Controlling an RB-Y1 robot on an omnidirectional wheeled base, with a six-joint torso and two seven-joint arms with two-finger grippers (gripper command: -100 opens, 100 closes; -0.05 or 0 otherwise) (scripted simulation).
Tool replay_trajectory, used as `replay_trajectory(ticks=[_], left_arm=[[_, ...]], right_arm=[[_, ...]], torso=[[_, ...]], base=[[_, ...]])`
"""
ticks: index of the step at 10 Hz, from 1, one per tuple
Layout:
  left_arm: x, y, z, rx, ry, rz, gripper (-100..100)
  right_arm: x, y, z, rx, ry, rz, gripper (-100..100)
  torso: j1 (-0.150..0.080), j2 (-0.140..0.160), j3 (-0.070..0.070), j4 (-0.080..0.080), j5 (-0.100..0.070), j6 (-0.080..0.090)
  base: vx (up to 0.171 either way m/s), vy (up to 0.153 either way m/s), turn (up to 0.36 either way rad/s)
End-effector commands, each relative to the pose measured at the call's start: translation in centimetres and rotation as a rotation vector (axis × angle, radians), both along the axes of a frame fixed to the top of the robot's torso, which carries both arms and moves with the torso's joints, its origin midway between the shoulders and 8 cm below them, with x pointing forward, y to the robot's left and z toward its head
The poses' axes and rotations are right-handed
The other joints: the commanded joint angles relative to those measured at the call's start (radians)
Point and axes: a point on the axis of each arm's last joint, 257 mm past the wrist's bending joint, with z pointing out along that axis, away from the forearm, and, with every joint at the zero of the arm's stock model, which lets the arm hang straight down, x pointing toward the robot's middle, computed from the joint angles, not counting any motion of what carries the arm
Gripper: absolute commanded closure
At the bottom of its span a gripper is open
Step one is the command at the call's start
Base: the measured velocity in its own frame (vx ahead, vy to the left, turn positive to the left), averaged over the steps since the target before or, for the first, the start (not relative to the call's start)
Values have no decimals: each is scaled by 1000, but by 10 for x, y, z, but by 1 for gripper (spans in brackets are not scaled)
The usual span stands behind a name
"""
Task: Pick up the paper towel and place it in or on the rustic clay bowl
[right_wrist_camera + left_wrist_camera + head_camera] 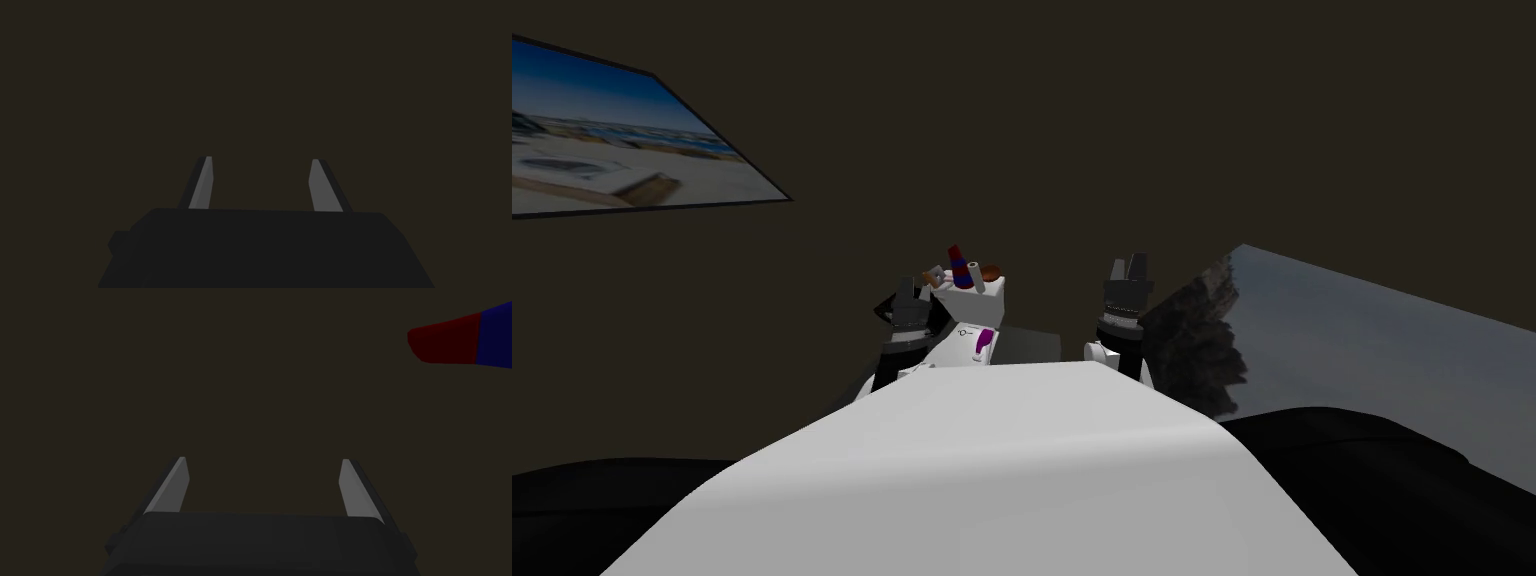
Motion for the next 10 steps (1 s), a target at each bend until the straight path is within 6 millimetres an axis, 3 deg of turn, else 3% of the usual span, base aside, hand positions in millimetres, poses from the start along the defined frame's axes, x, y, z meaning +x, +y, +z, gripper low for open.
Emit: replay_trajectory(ticks=[1, 3, 10], left_arm=[[1, -1, -12, 28, 36, -12, -100], [2, -1, -29, 66, 84, -24, -100], [2, -1, -29, 66, 84, -24, -100]], right_arm=[[0, 0, 0, 0, 0, 0, 0], [0, 0, 0, 0, 0, 0, 0], [0, 0, 0, 0, 0, 0, 0]], torso=[[0, 0, 0, 0, 0, 0], [-4, -2, -1, 0, -1, 0], [-9, -7, -4, -1, -2, 0]], base=[[-70, 63, -228], [-52, 50, -173], [-1, 1, -3]])
